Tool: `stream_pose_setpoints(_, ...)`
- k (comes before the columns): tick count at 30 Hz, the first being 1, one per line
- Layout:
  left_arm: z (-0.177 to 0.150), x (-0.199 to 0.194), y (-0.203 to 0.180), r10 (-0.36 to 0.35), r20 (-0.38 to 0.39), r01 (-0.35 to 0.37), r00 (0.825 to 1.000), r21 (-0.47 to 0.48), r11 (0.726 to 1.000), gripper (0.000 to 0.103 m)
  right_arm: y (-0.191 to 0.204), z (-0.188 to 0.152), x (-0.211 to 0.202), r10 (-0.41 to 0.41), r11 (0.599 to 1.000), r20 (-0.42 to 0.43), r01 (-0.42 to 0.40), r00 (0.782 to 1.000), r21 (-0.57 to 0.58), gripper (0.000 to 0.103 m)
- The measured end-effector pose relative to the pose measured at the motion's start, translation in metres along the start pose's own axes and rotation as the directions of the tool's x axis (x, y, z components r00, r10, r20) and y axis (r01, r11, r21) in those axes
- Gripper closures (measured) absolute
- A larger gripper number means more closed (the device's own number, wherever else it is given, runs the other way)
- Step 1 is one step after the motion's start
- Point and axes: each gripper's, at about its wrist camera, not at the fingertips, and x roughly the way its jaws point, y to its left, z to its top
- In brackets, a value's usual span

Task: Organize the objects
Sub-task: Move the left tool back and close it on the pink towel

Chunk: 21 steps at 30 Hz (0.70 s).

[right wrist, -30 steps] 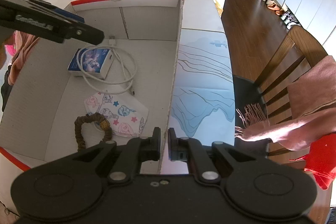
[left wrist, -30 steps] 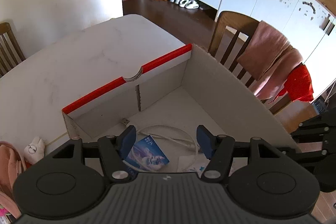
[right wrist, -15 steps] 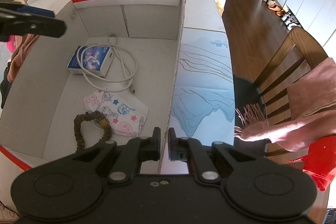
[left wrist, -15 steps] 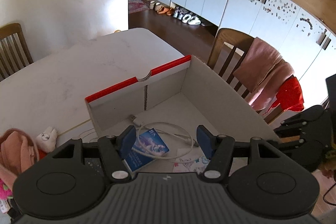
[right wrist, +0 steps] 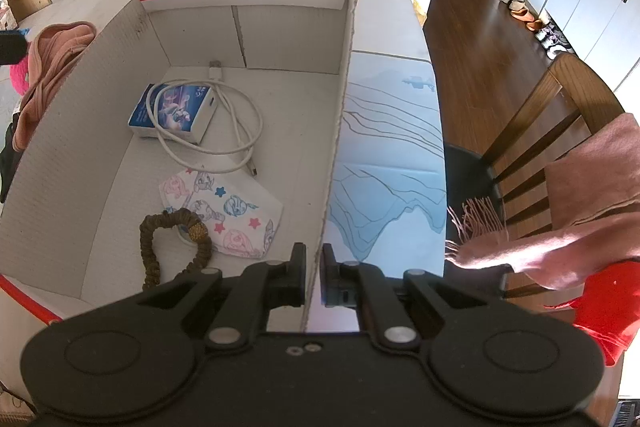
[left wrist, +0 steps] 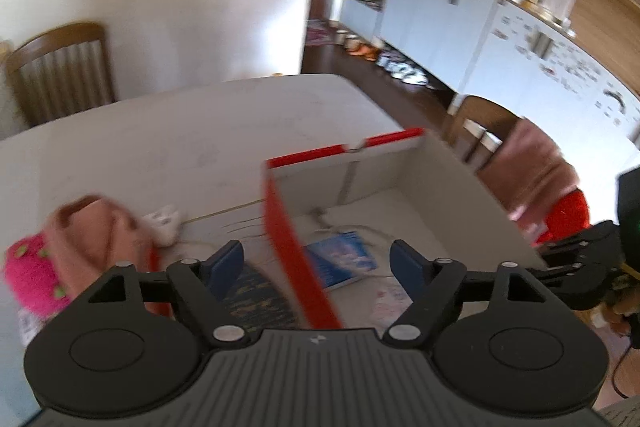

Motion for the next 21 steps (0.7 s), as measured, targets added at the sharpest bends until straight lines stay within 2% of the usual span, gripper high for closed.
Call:
stream_pose_setpoints(8, -0.017, 0.001, 0.073, 0.140, -0.042, -0.145, 0.989, -0.154, 0.977, 0.017, 0.000, 0.000, 0.000, -0.002, 1.000, -0.005, 0.002, 1.000, -0.006, 0.097)
stream_pose_setpoints(10, -0.022, 0.005, 0.087, 0.163, -0.053, -0.171, 0.985, -0.186, 0.968, 0.012, 0.000, 0.000, 0.000, -0.003, 1.000, -0.007, 0.003, 1.000, -0.006, 0.097)
stream_pose_setpoints(11, -0.027, 0.006, 0.095, 0.175, -0.058, -0.183, 0.983, -0.204, 0.962, 0.003, 0.000, -0.001, 0.000, -0.003, 1.000, -0.007, 0.003, 1.000, -0.006, 0.097)
stream_pose_setpoints(12, -0.030, 0.008, 0.101, 0.185, -0.064, -0.195, 0.981, -0.216, 0.957, 0.000, 0.000, 0.000, 0.000, -0.003, 1.000, -0.007, 0.003, 1.000, -0.006, 0.097)
stream_pose_setpoints(17, -0.045, 0.022, 0.116, 0.250, -0.086, -0.263, 0.964, -0.215, 0.941, 0.000, 0.000, -0.001, 0.001, -0.006, 1.000, -0.013, 0.006, 1.000, -0.010, 0.096)
stream_pose_setpoints(21, -0.050, 0.035, 0.123, 0.250, -0.115, -0.269, 0.961, -0.211, 0.940, 0.000, 0.001, 0.000, 0.002, -0.009, 1.000, -0.017, 0.009, 1.000, -0.011, 0.096)
